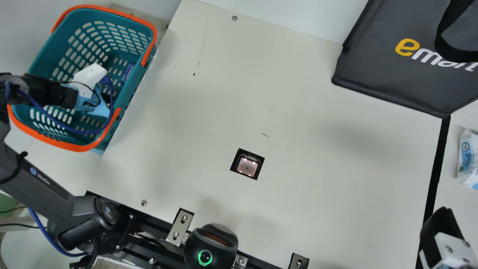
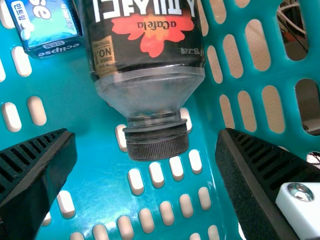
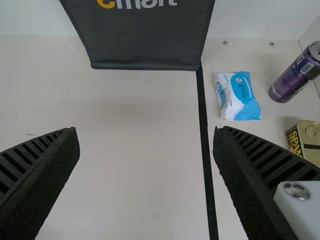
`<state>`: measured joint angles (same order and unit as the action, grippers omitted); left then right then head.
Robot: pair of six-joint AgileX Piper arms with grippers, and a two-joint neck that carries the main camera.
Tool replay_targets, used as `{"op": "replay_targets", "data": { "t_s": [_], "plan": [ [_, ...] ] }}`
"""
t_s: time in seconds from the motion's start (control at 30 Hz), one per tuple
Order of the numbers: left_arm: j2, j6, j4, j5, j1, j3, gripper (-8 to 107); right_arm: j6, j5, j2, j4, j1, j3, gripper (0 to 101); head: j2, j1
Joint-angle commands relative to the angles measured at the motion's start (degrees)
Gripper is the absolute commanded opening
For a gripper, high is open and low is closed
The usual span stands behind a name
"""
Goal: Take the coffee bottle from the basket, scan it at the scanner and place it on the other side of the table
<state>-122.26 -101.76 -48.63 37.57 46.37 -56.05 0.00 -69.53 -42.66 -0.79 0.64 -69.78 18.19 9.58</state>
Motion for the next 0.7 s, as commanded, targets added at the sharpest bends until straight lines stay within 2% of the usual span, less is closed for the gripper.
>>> {"op": "replay_targets", "data": {
  "t_s": [0.0,0.03,0.5,0.53,0.67],
  "plan": [
    [-0.3,-1.2,-1.5,-0.5,-0.1,0.7,90,0.0,0.0,0.0,0.0,0.0,0.0,95,0.2,-1.7],
    [-0.3,-1.7,-2.2,-0.8,-0.1,1.0,90,0.0,0.0,0.0,0.0,0.0,0.0,95,0.2,-1.7],
    [-0.7,-5.8,-8.4,-2.4,1.1,1.9,-4,0.0,-0.1,0.0,0.0,0.0,0.0,95,0.2,-1.7],
    [-0.5,-5.9,-8.5,-2.4,1.3,1.8,-8,0.0,-0.1,0.0,0.0,0.0,0.0,95,0.2,-1.7],
    [0.6,-5.6,-8.5,-2.3,2.2,1.6,-8,0.0,-0.1,0.0,0.0,0.0,0.0,95,0.2,-1.7]
  ]
}}
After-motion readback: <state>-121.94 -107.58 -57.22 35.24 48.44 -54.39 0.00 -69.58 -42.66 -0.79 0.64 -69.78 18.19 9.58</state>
